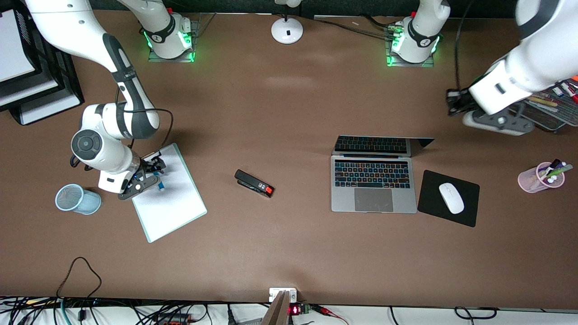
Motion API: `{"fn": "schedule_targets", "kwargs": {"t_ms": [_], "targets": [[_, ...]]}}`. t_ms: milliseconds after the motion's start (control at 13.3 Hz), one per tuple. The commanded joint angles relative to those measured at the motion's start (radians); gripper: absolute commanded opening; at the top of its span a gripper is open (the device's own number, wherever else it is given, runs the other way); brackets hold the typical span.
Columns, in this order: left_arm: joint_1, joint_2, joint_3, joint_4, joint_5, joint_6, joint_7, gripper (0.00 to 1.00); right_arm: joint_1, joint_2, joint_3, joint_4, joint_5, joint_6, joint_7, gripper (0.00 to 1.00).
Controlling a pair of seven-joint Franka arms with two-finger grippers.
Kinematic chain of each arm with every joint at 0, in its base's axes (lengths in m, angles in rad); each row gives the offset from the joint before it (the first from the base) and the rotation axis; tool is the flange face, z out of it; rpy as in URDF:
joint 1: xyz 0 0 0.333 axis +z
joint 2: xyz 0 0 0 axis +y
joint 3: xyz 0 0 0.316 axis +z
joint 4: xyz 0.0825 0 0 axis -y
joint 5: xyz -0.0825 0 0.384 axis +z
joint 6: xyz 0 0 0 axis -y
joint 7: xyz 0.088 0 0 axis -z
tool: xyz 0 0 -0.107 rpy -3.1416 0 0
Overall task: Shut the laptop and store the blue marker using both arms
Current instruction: 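Reach the right gripper to the blue marker while the left gripper approaches the laptop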
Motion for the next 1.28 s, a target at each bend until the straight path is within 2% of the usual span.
{"fn": "schedule_targets", "kwargs": {"t_ms": [0,451,826,977,1202], "targets": [[0.011,-0.123,-0.063,-0.233,-0.020,0.170,-0.083,0.00,-0.007,0.019,0.003,0.001,-0.008,0.026,-0.035,0.75],[0.013,-0.128,-0.183,-0.439,-0.020,0.409,-0.152,0.00,-0.007,0.064,0.003,0.001,-0.008,0.076,-0.079,0.63],[0.007,-0.111,-0.203,-0.589,-0.020,0.647,-0.172,0.00,-0.005,0.068,0.003,0.002,-0.008,0.078,-0.079,0.43],[0.007,-0.092,-0.204,-0.610,-0.020,0.706,-0.192,0.00,-0.005,0.073,0.003,0.002,-0.005,0.078,-0.079,0.39],[0.005,-0.061,-0.223,-0.610,-0.020,0.764,-0.215,0.00,-0.004,0.073,0.003,0.002,-0.001,0.076,-0.078,0.37]]}}
